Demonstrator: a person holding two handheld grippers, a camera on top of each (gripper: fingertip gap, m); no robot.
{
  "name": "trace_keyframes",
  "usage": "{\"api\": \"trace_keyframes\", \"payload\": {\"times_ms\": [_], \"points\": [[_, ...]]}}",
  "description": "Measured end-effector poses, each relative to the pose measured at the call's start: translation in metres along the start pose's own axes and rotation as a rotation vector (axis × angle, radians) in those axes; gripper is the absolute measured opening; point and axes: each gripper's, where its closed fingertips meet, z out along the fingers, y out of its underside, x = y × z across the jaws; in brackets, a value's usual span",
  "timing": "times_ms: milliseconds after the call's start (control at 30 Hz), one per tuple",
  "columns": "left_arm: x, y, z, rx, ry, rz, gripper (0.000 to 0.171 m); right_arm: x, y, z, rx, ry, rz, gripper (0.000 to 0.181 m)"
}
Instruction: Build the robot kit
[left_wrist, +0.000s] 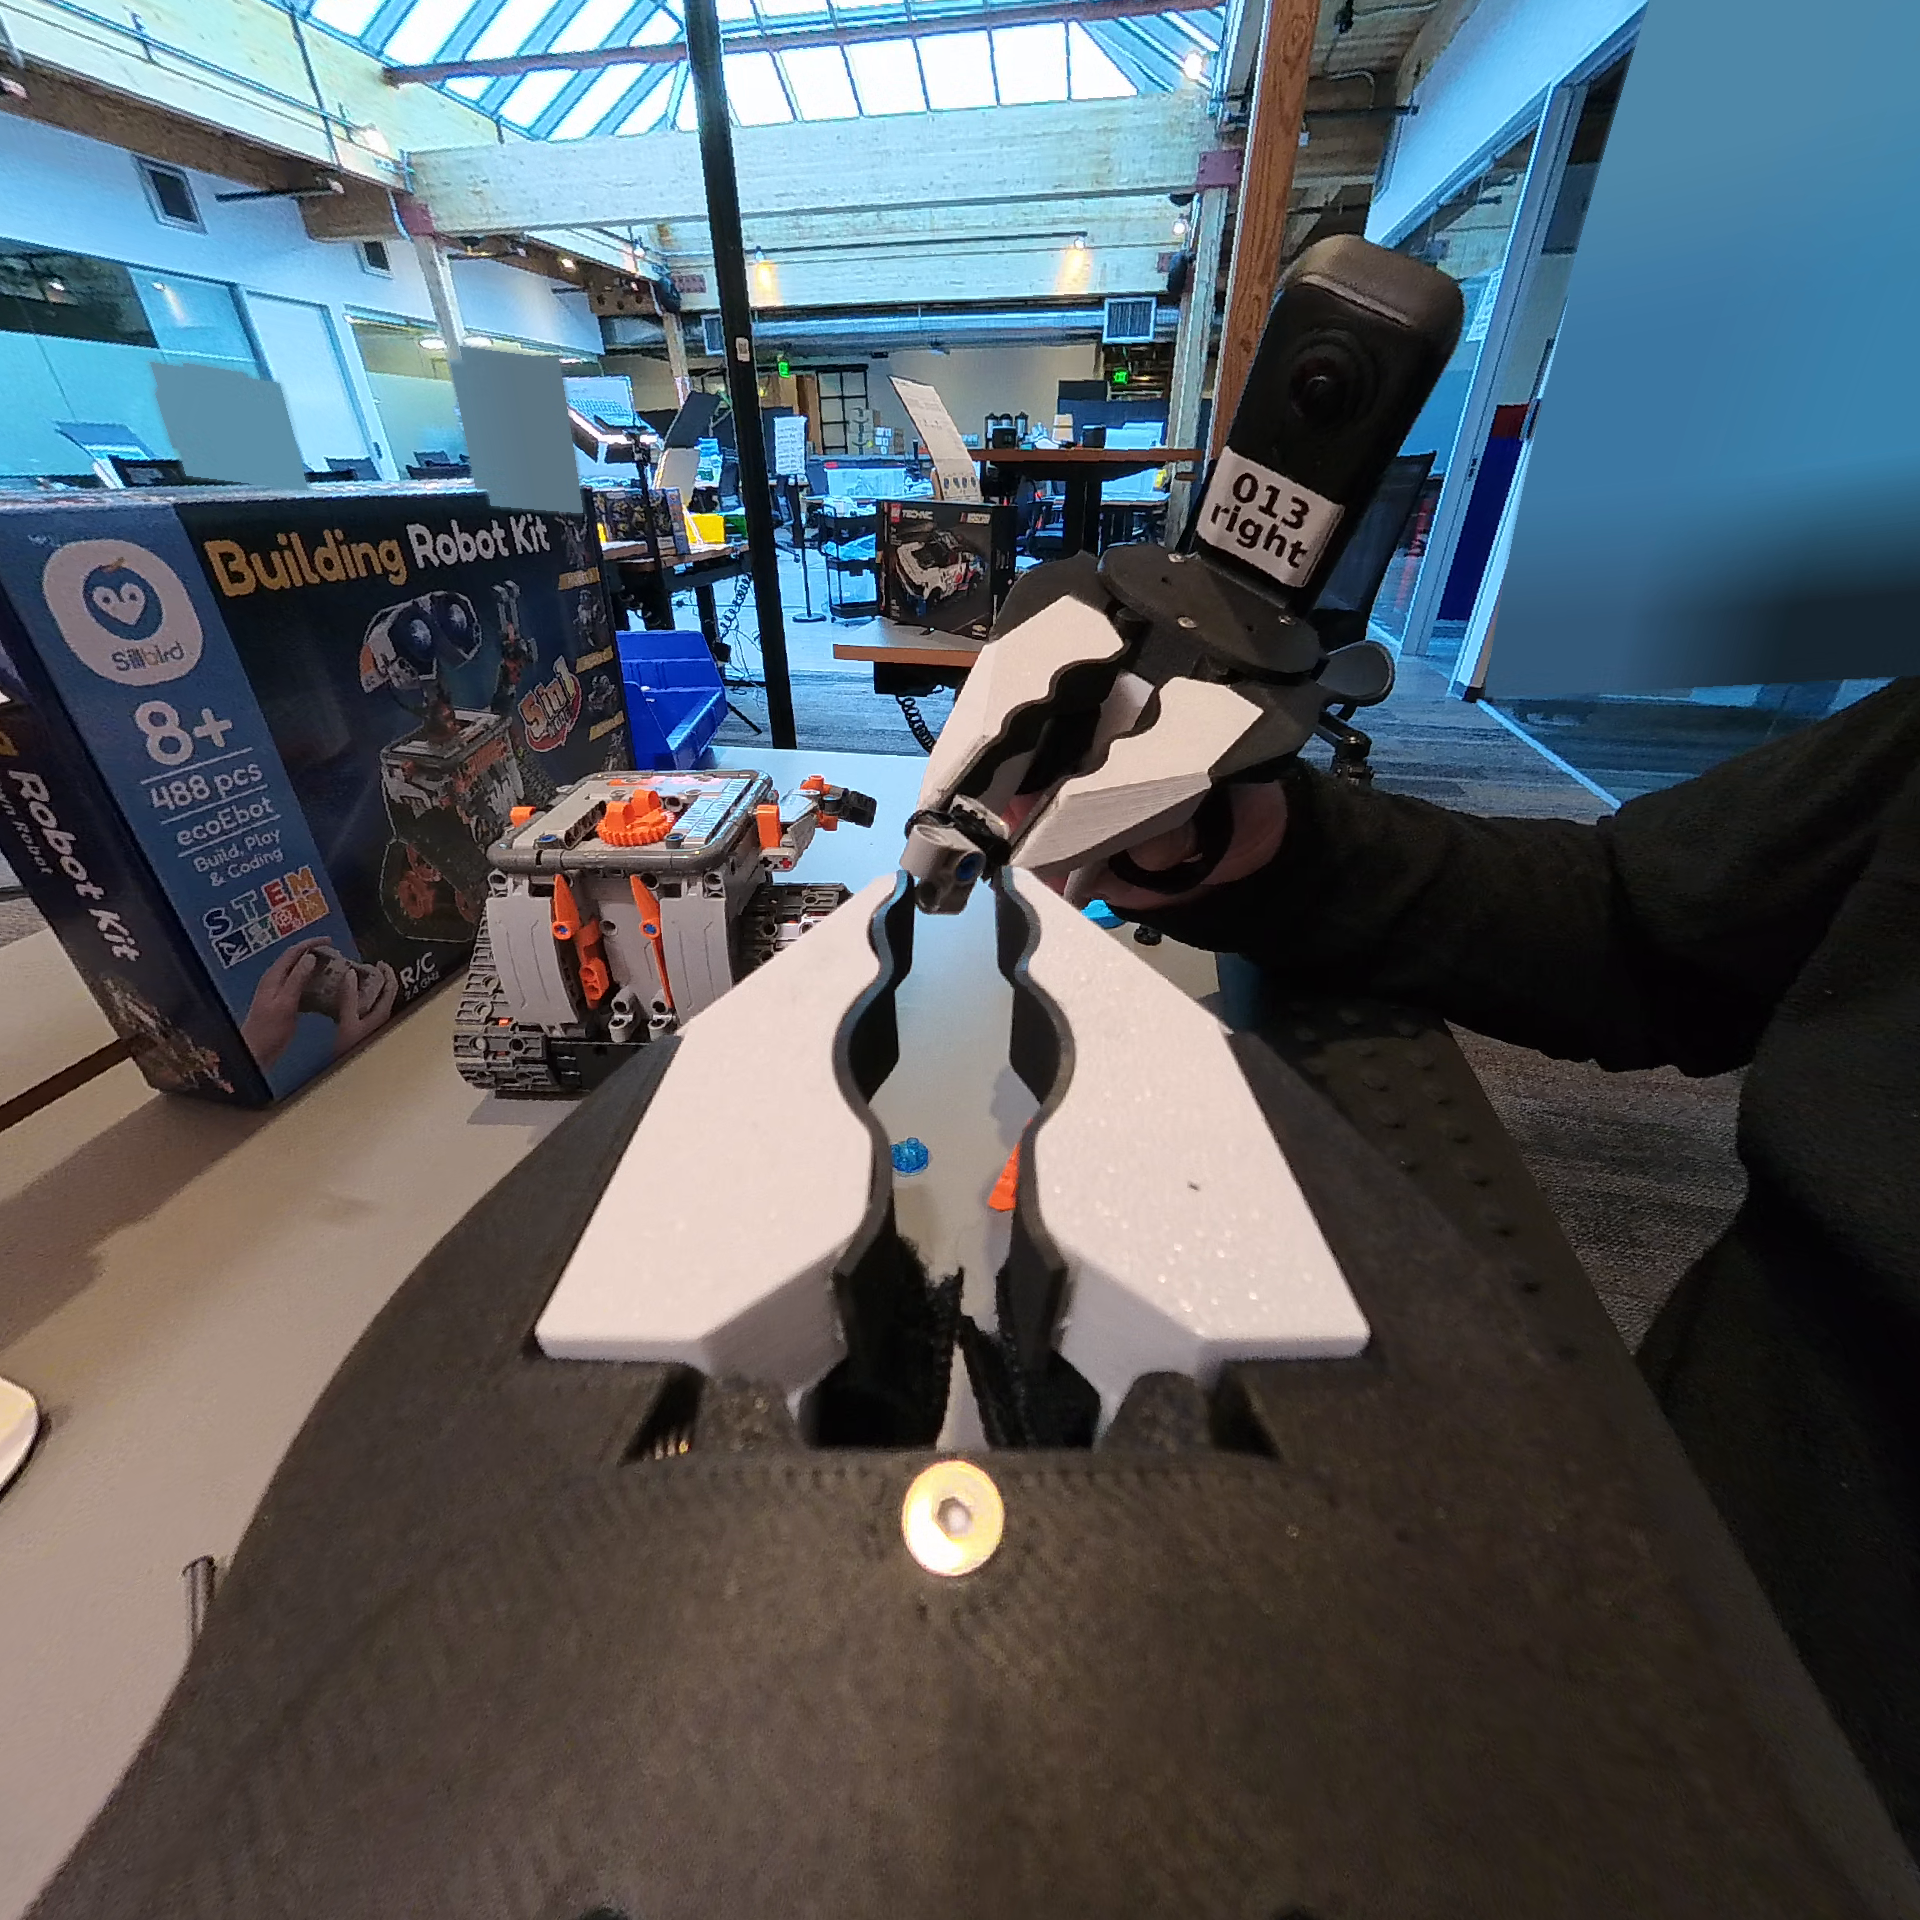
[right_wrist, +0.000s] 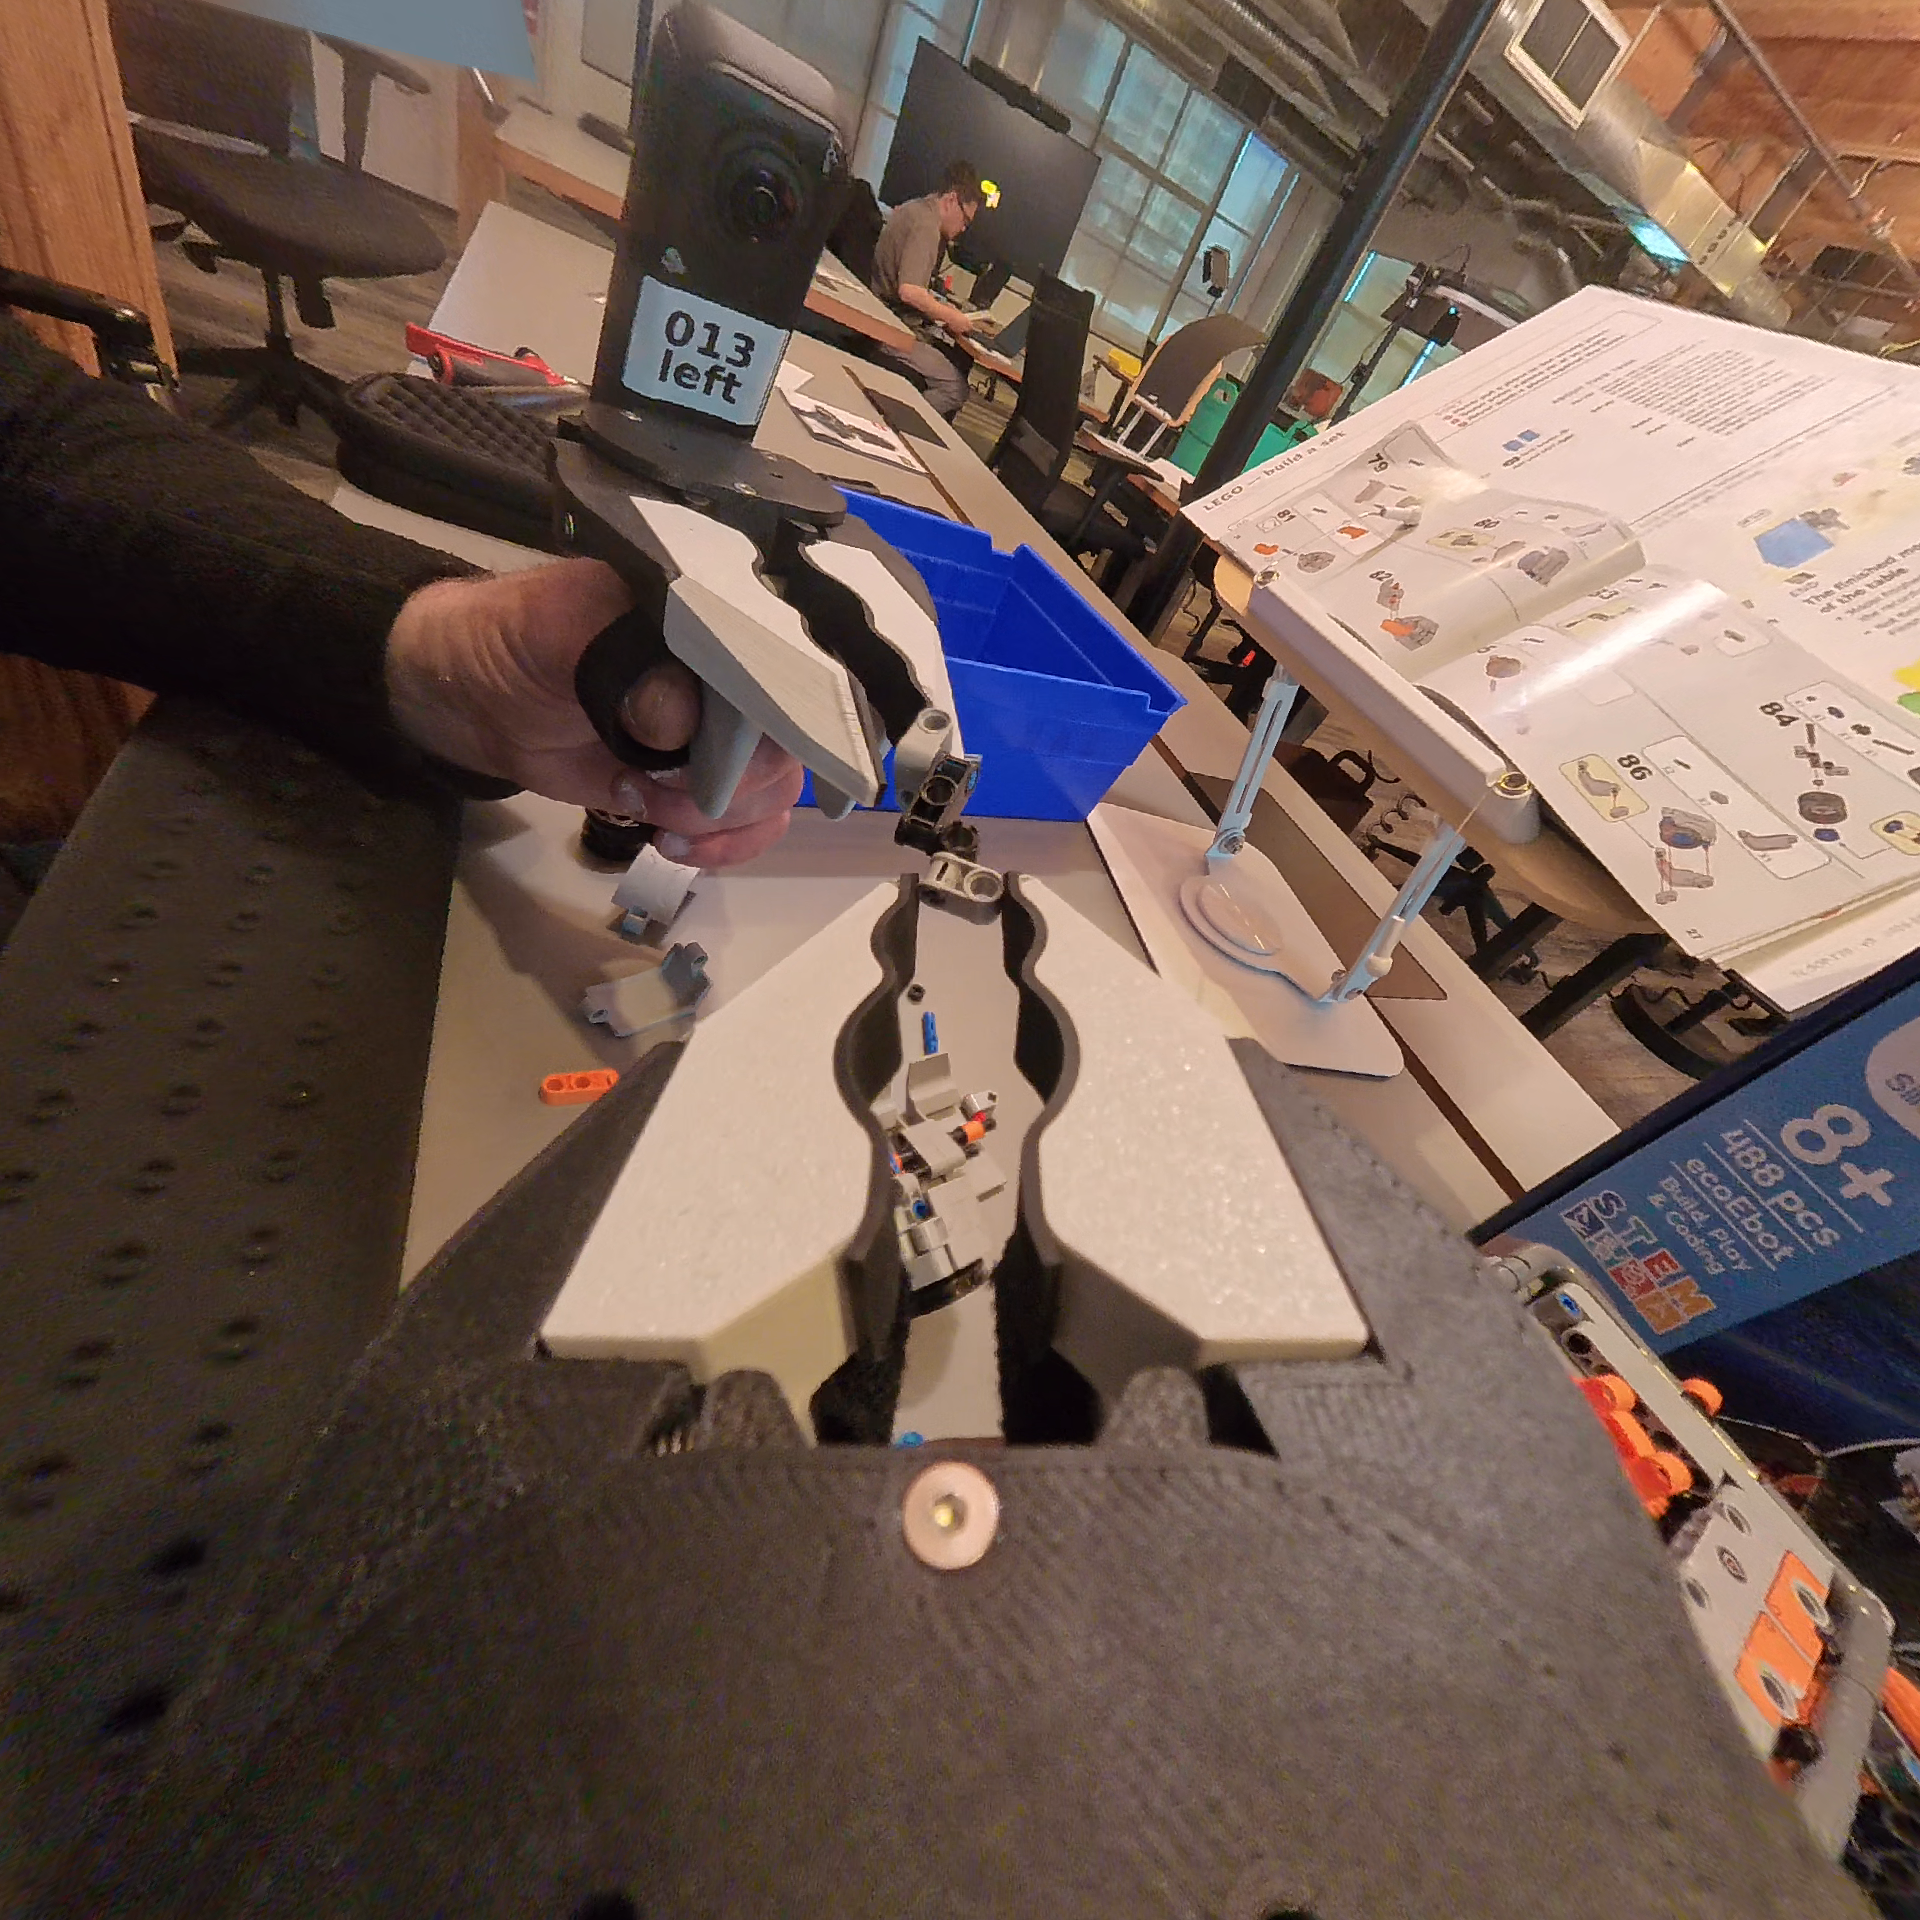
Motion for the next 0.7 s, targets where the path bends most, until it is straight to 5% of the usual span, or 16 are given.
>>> {"api": "trace_keyframes", "payload": {"times_ms": [700], "points": [[0.0073, -0.0006, 0.0001, -0.007, 0.023, 0.036, 0.007, -0.0087, -0.0021, -0.0004, 0.057, -0.129, 0.141, 0.014]]}}
